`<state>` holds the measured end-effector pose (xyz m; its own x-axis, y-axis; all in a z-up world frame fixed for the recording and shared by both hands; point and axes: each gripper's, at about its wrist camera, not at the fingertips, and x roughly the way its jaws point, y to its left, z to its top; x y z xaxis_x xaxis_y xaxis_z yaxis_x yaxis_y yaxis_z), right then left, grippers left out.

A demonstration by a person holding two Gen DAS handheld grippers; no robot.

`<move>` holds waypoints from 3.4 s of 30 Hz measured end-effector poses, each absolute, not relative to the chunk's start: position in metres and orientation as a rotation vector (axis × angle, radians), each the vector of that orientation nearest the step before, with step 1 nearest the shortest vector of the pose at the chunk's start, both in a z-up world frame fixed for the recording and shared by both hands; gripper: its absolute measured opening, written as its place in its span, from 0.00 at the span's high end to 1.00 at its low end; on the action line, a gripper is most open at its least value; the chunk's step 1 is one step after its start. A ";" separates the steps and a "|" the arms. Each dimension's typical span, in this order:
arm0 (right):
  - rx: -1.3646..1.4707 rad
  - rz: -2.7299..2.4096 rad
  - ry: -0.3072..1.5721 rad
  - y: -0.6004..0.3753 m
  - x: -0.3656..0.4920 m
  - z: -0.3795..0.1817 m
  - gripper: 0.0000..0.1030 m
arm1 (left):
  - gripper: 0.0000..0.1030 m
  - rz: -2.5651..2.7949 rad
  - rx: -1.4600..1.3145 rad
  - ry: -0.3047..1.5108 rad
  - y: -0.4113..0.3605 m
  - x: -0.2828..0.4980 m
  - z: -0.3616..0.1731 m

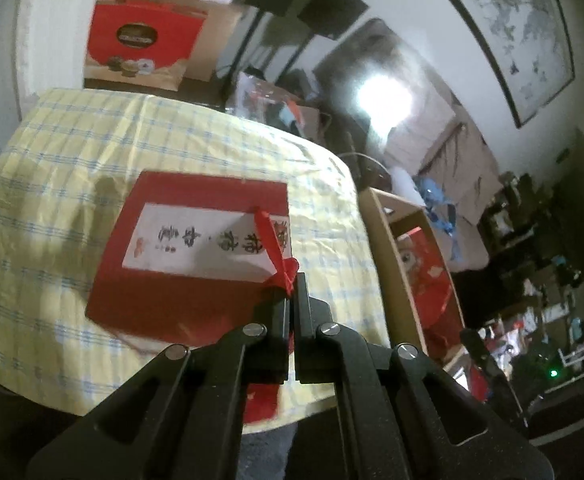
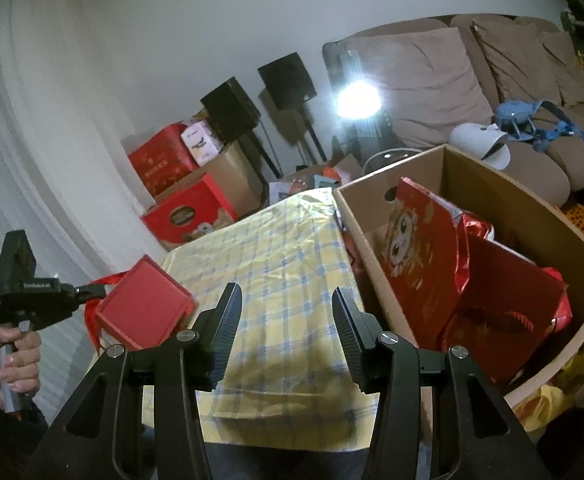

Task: Organize objects
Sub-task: 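Close the left tool on the red gift box's ribbon handle, then lift the red gift box by its ribbon with the left tool, then grasp the ribbon with the right tool while the left tool holds the box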

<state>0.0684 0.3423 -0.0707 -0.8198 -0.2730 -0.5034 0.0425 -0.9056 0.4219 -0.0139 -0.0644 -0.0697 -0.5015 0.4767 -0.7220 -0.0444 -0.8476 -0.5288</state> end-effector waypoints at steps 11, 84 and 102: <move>0.944 -2.697 -0.558 0.315 0.055 -0.091 0.50 | 0.99 2.368 -1.375 -0.635 -0.067 -0.004 -0.072; 1.106 -2.544 -0.457 0.245 0.023 -0.124 0.44 | 0.99 2.783 -1.339 -0.966 -0.251 0.043 -0.140; 1.212 -1.892 -1.115 0.187 -0.047 -0.184 0.38 | 0.99 2.871 -1.195 -1.073 -0.307 0.072 -0.120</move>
